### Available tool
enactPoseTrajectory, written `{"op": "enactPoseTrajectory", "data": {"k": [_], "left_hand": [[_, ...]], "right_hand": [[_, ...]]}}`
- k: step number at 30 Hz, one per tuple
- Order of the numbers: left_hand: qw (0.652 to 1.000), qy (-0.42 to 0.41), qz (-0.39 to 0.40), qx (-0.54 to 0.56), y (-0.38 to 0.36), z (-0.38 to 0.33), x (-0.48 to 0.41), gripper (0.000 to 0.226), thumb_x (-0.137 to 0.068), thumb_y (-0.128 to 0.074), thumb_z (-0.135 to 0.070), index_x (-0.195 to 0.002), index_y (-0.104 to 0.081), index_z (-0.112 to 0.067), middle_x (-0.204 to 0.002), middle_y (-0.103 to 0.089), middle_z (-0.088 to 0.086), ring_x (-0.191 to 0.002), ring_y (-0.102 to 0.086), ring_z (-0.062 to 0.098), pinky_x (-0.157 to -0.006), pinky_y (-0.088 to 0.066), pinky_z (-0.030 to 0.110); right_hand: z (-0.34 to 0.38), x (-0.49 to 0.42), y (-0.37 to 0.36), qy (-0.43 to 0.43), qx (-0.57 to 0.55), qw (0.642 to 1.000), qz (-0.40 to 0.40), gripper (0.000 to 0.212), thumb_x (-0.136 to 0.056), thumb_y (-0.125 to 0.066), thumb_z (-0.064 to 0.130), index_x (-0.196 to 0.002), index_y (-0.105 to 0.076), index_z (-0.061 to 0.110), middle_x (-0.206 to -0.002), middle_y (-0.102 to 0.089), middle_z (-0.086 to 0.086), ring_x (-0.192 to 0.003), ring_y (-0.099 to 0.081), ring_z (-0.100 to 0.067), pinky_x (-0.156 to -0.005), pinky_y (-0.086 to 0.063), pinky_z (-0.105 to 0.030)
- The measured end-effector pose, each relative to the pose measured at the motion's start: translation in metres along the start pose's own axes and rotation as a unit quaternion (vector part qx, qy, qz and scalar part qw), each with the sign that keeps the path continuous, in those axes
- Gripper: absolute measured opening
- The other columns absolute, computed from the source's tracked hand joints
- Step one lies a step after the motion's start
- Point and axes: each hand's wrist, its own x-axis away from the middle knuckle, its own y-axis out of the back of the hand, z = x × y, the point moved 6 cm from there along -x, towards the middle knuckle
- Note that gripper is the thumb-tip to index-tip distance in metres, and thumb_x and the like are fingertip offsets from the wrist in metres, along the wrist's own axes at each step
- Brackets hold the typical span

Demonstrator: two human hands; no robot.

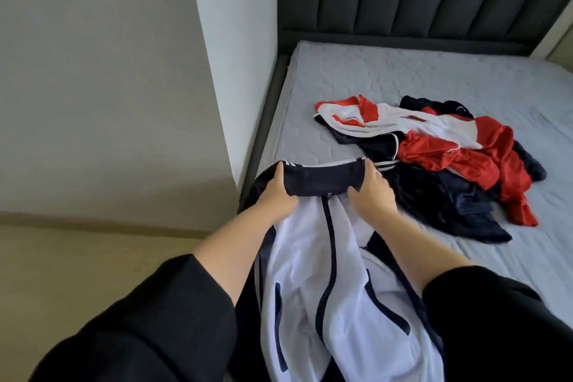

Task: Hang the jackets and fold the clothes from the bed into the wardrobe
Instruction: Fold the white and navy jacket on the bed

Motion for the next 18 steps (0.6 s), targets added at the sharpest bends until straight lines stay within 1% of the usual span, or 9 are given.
{"op": "enactPoseTrajectory", "data": {"k": [1,3,6,8,10,12,14,16,18], "left_hand": [[1.000,-0.008,0.007,-0.028,-0.010,0.017,0.001,0.079,-0.087,-0.050,-0.009,-0.151,-0.009,-0.032,-0.130,-0.042,-0.007,-0.106,-0.056,0.026,-0.084,-0.049,0.035],[0.995,0.003,-0.004,-0.096,-0.022,0.054,0.005,0.076,-0.085,-0.051,-0.009,-0.149,-0.017,-0.031,-0.131,-0.044,0.001,-0.119,-0.049,0.030,-0.094,-0.046,0.040],[0.983,0.058,-0.034,-0.174,-0.029,0.111,0.014,0.073,-0.088,-0.058,-0.026,-0.150,-0.020,-0.021,-0.149,-0.030,0.004,-0.138,-0.029,0.027,-0.106,-0.035,0.041],[0.982,0.104,-0.052,-0.148,-0.029,0.144,0.022,0.086,-0.083,-0.065,-0.038,-0.151,-0.015,-0.019,-0.156,-0.021,0.006,-0.142,-0.022,0.025,-0.111,-0.030,0.040],[0.984,0.131,-0.083,-0.093,-0.028,0.172,0.033,0.096,-0.077,-0.071,-0.042,-0.151,-0.017,-0.016,-0.155,-0.023,0.009,-0.141,-0.025,0.026,-0.112,-0.029,0.041],[0.980,0.168,-0.107,0.011,-0.030,0.200,0.046,0.094,-0.071,-0.077,-0.039,-0.147,-0.028,-0.012,-0.148,-0.036,0.011,-0.134,-0.038,0.027,-0.107,-0.036,0.043],[0.963,0.214,-0.130,0.101,-0.031,0.223,0.061,0.074,-0.069,-0.081,-0.033,-0.130,-0.049,-0.007,-0.129,-0.057,0.013,-0.115,-0.057,0.028,-0.095,-0.047,0.039],[0.960,0.233,-0.145,0.055,-0.024,0.230,0.071,0.048,-0.072,-0.079,-0.035,-0.109,-0.064,-0.007,-0.106,-0.067,0.012,-0.094,-0.064,0.029,-0.075,-0.049,0.030],[0.960,0.218,-0.144,-0.103,-0.010,0.222,0.068,0.032,-0.079,-0.070,-0.036,-0.098,-0.068,-0.010,-0.098,-0.068,0.012,-0.087,-0.064,0.032,-0.066,-0.044,0.028]], "right_hand": [[0.001,0.011,-0.023,-0.002,-0.004,1.000,0.030,0.068,-0.090,-0.052,0.023,-0.149,-0.019,0.012,-0.145,-0.041,-0.013,-0.131,-0.039,-0.033,-0.105,-0.035,-0.043],[0.007,0.038,-0.071,-0.004,0.007,0.995,0.095,0.065,-0.092,-0.046,0.024,-0.150,-0.017,0.013,-0.152,-0.031,-0.009,-0.137,-0.029,-0.028,-0.110,-0.027,-0.041],[0.021,0.080,-0.140,-0.021,0.044,0.976,0.212,0.070,-0.094,-0.037,0.040,-0.152,-0.005,0.018,-0.159,-0.008,-0.004,-0.146,-0.005,-0.023,-0.113,-0.011,-0.051],[0.020,0.107,-0.177,-0.073,0.038,0.949,0.304,0.079,-0.092,-0.034,0.054,-0.152,0.006,0.021,-0.160,0.009,-0.005,-0.146,0.011,-0.026,-0.111,-0.004,-0.060],[0.013,0.124,-0.202,-0.100,0.049,0.931,0.348,0.088,-0.090,-0.033,0.065,-0.151,0.015,0.021,-0.158,0.022,-0.007,-0.144,0.021,-0.028,-0.110,0.000,-0.062],[0.009,0.127,-0.212,-0.103,0.070,0.932,0.341,0.090,-0.089,-0.032,0.068,-0.150,0.017,0.023,-0.156,0.026,-0.006,-0.143,0.025,-0.026,-0.108,0.001,-0.066],[0.008,0.126,-0.217,-0.109,0.085,0.931,0.338,0.091,-0.088,-0.033,0.068,-0.150,0.017,0.025,-0.156,0.028,-0.005,-0.143,0.026,-0.026,-0.105,0.001,-0.069],[0.008,0.124,-0.220,-0.109,0.089,0.928,0.345,0.093,-0.087,-0.035,0.068,-0.149,0.018,0.025,-0.155,0.030,-0.005,-0.142,0.028,-0.026,-0.105,0.001,-0.070],[0.006,0.123,-0.222,-0.107,0.087,0.929,0.344,0.093,-0.087,-0.036,0.067,-0.149,0.018,0.025,-0.155,0.031,-0.005,-0.142,0.029,-0.026,-0.105,0.002,-0.070]]}}
